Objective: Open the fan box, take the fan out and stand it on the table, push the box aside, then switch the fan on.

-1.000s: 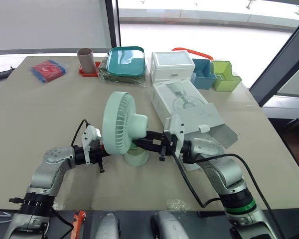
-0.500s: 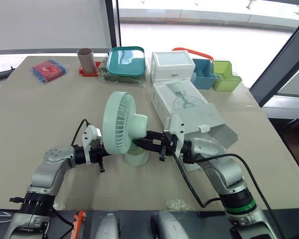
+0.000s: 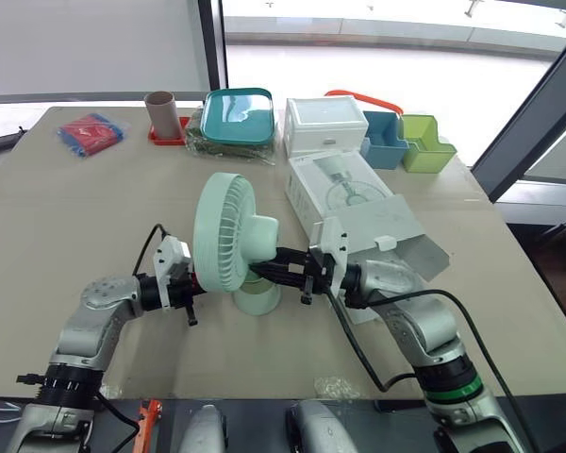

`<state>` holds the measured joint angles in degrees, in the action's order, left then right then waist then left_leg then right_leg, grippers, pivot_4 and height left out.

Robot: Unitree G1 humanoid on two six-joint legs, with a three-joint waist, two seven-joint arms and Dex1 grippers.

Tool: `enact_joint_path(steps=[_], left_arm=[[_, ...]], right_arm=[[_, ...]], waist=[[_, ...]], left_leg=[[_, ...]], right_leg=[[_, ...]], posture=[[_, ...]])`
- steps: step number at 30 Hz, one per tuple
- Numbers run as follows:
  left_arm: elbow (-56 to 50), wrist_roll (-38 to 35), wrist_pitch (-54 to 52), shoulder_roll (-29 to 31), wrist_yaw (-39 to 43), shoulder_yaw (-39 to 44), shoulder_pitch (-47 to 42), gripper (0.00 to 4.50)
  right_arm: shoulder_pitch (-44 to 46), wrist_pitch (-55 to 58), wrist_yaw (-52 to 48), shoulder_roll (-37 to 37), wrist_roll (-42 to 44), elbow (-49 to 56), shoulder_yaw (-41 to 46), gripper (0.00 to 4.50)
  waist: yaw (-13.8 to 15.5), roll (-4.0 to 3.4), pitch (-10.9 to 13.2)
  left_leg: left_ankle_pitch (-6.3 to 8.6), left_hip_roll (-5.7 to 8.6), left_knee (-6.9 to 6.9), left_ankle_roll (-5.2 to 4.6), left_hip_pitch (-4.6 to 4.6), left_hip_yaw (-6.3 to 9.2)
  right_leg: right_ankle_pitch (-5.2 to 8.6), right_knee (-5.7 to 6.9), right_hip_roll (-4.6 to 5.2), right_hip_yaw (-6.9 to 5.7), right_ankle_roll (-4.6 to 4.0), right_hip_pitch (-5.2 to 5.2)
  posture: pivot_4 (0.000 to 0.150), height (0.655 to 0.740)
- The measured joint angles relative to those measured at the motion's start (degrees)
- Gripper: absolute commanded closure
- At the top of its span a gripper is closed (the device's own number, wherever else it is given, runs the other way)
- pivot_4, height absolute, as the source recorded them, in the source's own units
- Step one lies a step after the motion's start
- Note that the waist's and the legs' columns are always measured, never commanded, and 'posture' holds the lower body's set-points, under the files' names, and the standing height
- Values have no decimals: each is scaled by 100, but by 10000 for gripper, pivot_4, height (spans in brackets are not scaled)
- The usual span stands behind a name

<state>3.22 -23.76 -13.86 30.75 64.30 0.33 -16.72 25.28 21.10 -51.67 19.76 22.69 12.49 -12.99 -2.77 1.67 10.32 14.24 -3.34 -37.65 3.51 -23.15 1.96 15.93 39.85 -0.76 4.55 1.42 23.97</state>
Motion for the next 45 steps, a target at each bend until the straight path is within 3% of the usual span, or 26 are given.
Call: enact_joint_path(steps=[14,23,24,26,29,32,33,35,37,39,45], left_arm=[[-370,-302,3,292,-109,595,423,44650],[-1381,-874,-390,854,-168,1277,1071,44650],[-1500,-943,-432,872,-193,1357,1165,37726],[-1750,-1076,-538,951,-234,1506,1366,33403],[-1991,-1274,-688,1058,-263,1671,1591,22299],[-2083,-1459,-788,1057,-275,1717,1691,9932],[-2083,-1461,-788,1057,-275,1717,1691,8748],[-2102,-1484,-788,1048,-324,1719,1686,1111],[-2144,-1497,-786,1042,-376,1716,1682,0],[-2183,-1496,-767,1005,-412,1663,1649,0],[-2187,-1493,-742,889,-425,1497,1627,0]], right_arm=[[105,-172,-150,23,-16,-233,1,38784],[172,-207,-208,134,-41,-280,10,38784],[178,-207,-208,135,-40,-282,10,38784],[196,-204,-205,158,-40,-290,17,38784],[218,-201,-203,188,-38,-315,34,38784],[253,-196,-201,212,-39,-333,57,23716],[254,-196,-201,212,-39,-333,58,22469],[283,-160,-207,242,-32,-332,91,13864],[283,-124,-215,261,-26,-332,114,8984],[283,-87,-244,308,-18,-328,116,500],[233,37,-330,479,59,-164,135,203]], waist=[[-3,0,0],[3,0,0],[4,0,0],[3,0,1],[3,0,1],[4,0,1],[4,0,1],[4,0,0],[4,0,1],[3,0,1],[4,0,0]], left_leg=[[0,-2,0,0,1,0],[0,-2,0,0,2,-1],[0,-4,0,1,2,-2],[0,-3,0,0,2,-1],[-1,-3,0,1,2,-1],[-1,-3,0,1,2,-2],[-1,-3,0,1,2,-2],[-1,-2,0,1,3,-2],[-1,-3,0,1,3,-2],[-1,-3,0,1,4,-2],[-1,-3,0,1,3,-2]], right_leg=[[0,2,-1,1,0,0],[2,3,1,1,0,1],[2,3,0,1,0,1],[2,3,0,1,0,1],[2,3,0,1,0,1],[2,3,0,2,0,1],[2,3,0,2,0,1],[2,3,0,2,1,0],[2,3,0,2,0,0],[2,3,0,2,0,0],[2,3,-1,2,0,0]], posture=[[1500,7400],[1500,7400],[1500,7400],[1500,7400],[1500,7400],[1500,7400],[1500,7400],[1500,7400],[1500,7400],[1500,7400],[1500,7400]])
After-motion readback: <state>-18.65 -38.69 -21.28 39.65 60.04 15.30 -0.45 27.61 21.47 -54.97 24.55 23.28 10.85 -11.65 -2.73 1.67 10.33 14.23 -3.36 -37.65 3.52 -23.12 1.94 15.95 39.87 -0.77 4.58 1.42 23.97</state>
